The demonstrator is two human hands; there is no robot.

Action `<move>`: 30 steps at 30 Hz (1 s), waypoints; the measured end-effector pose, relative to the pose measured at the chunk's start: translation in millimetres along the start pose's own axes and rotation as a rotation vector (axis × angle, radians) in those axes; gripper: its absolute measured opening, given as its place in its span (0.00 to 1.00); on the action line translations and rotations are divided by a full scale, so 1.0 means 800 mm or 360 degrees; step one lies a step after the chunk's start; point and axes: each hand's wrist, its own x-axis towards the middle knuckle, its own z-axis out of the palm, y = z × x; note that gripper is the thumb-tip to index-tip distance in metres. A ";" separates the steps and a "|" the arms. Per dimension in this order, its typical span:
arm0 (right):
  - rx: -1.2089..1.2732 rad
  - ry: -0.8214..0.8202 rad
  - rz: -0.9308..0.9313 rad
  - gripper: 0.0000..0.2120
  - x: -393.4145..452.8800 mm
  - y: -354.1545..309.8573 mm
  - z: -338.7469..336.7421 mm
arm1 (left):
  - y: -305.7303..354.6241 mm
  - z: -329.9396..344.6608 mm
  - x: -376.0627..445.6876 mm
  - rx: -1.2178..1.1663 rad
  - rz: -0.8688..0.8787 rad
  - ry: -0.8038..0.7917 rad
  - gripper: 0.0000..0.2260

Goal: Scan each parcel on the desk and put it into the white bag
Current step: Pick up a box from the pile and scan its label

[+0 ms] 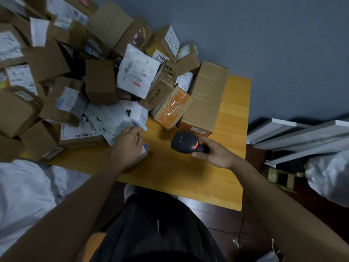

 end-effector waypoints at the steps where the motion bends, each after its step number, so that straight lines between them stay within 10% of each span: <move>1: 0.0021 0.0032 -0.0054 0.19 0.000 -0.013 0.003 | -0.003 -0.005 0.001 -0.0017 0.0005 0.0013 0.10; 25: -0.0050 0.0451 -0.0387 0.14 0.180 -0.336 0.236 | -0.208 -0.246 0.009 -0.0067 0.0035 0.0406 0.10; 30: 0.0040 0.0628 -0.0220 0.16 0.194 -0.332 0.249 | -0.215 -0.239 0.030 -0.0008 -0.0302 0.0211 0.29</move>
